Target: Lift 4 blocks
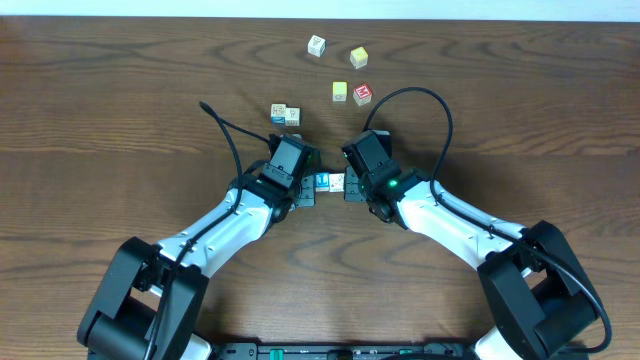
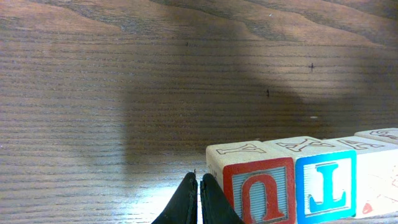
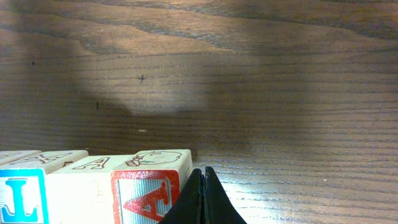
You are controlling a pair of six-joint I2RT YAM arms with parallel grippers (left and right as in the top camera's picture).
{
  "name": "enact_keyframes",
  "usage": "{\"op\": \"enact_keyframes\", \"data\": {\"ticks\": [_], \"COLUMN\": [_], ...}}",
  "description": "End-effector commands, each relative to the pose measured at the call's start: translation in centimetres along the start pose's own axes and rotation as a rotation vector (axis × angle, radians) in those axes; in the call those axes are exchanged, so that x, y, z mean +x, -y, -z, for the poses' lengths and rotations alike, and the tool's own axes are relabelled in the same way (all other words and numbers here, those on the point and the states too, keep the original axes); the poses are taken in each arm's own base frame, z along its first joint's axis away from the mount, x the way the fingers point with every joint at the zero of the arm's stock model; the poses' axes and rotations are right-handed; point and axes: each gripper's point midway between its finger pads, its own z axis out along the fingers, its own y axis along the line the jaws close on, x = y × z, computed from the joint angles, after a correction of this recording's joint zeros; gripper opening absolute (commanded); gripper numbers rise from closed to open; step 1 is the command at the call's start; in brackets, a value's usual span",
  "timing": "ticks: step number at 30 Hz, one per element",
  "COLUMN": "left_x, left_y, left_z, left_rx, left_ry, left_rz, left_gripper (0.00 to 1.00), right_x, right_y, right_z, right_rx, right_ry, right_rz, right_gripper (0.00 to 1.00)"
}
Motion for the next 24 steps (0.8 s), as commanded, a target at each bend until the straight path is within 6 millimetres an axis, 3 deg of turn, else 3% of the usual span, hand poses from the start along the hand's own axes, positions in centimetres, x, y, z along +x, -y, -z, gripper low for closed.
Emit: {"op": "enact_keyframes", "data": {"ticks": [1,24], "left_x": [2.70,3.00], "left_y": [8.78,8.65], "left_z": [1.73,1.10], "left_rx": [0.346,0.342], "left_ry": [-0.105,-0.111], "left_rz": [-0.095,-0.095], "left_gripper": [0.07,0.07], "right_x": [2.79,2.88], "right_y": [-9.90,-9.71], "right_z": [2.58,2.17], "right_rx": [-0.366,-0.354], "right_ry": [-0.121,-0.119], "right_rz": [0.086,0.093], "right_gripper": [0.01,0.01]}}
